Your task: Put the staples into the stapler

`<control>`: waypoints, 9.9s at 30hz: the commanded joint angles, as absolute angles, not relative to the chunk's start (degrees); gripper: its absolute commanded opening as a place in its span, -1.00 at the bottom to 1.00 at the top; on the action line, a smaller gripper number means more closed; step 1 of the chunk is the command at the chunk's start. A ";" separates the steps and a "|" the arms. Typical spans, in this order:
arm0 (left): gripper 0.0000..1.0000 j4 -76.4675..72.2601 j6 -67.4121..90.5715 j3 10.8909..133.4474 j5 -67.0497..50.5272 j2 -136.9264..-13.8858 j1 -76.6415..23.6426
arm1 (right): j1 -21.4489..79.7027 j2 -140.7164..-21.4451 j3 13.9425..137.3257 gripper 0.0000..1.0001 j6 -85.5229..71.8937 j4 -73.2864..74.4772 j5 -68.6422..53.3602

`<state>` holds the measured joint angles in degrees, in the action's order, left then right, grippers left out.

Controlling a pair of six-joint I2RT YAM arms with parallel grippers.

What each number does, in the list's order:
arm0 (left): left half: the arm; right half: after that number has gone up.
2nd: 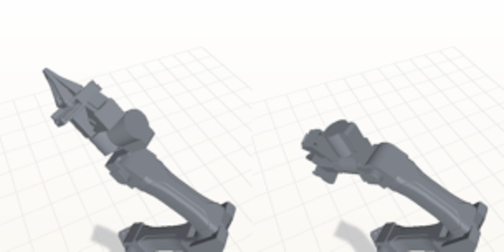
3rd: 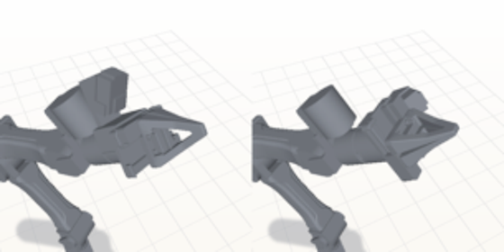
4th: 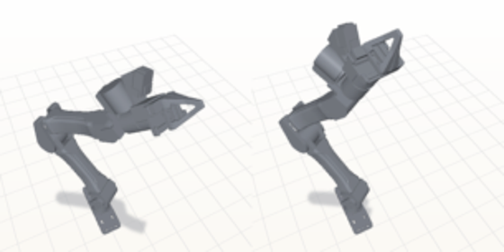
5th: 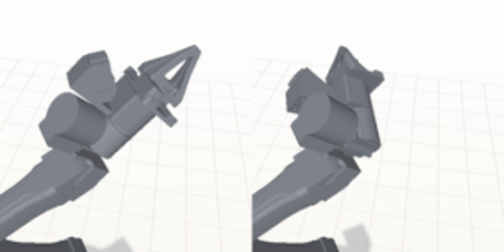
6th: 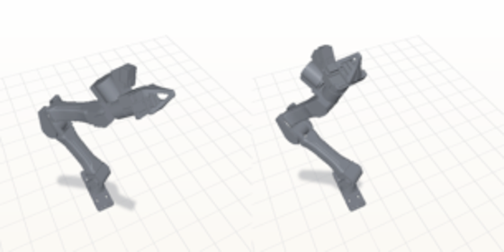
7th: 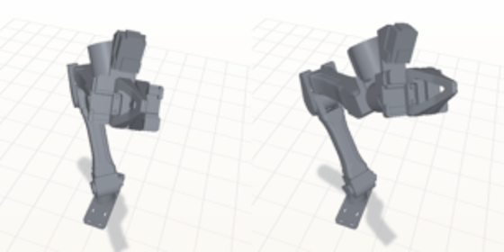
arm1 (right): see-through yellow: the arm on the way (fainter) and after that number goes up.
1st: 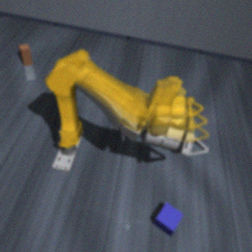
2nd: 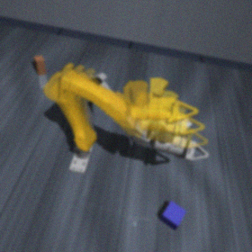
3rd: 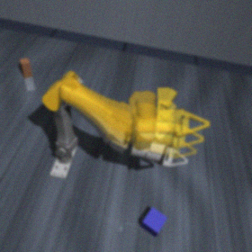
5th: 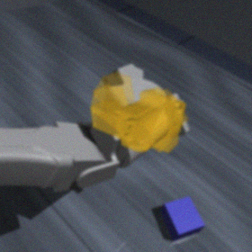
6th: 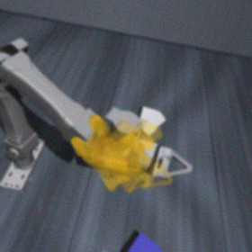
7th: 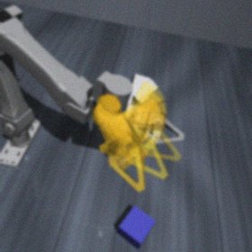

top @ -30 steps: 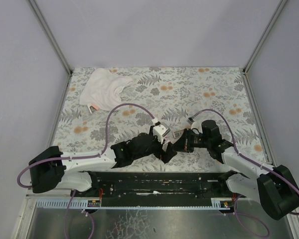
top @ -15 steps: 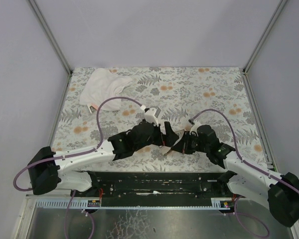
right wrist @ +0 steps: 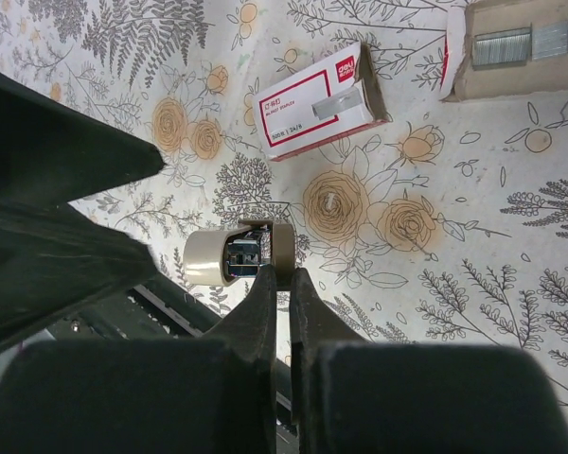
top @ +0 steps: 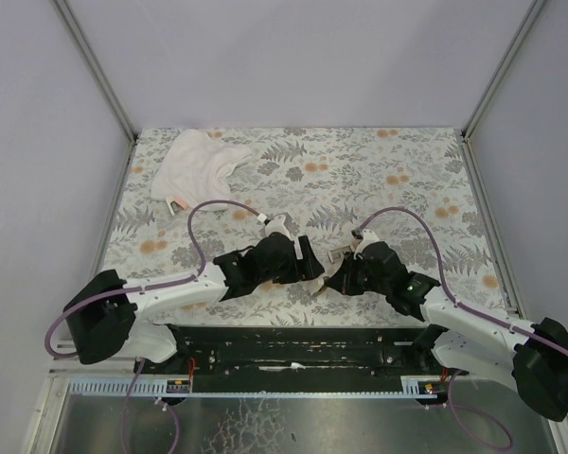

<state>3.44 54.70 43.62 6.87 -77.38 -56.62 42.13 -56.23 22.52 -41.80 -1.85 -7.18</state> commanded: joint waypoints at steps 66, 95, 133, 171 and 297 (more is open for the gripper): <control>-0.27 1.87 54.76 42.58 7.08 -87.17 -59.10 | 44.24 -56.62 25.80 -1.00 -43.64 3.46 4.98; 0.40 5.27 54.80 31.45 10.16 -67.78 -55.39 | 30.57 -61.24 11.47 -0.96 -52.10 -16.98 -15.54; 0.74 8.18 46.52 33.63 0.48 -63.09 -38.70 | 28.40 -51.81 19.40 -0.04 -42.46 6.88 -1.44; 0.79 18.85 30.07 72.23 15.27 -107.46 6.60 | 28.45 -57.30 32.22 0.85 -31.23 10.13 -6.50; 0.64 -3.33 49.47 36.74 -49.24 -71.10 -30.15 | 54.26 -56.73 20.02 -1.00 -2.93 -34.13 -14.48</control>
<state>5.15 41.95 40.86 -53.32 -73.84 -31.27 53.89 -59.42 21.93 1.34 -25.85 -18.92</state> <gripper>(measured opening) 0.883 0.309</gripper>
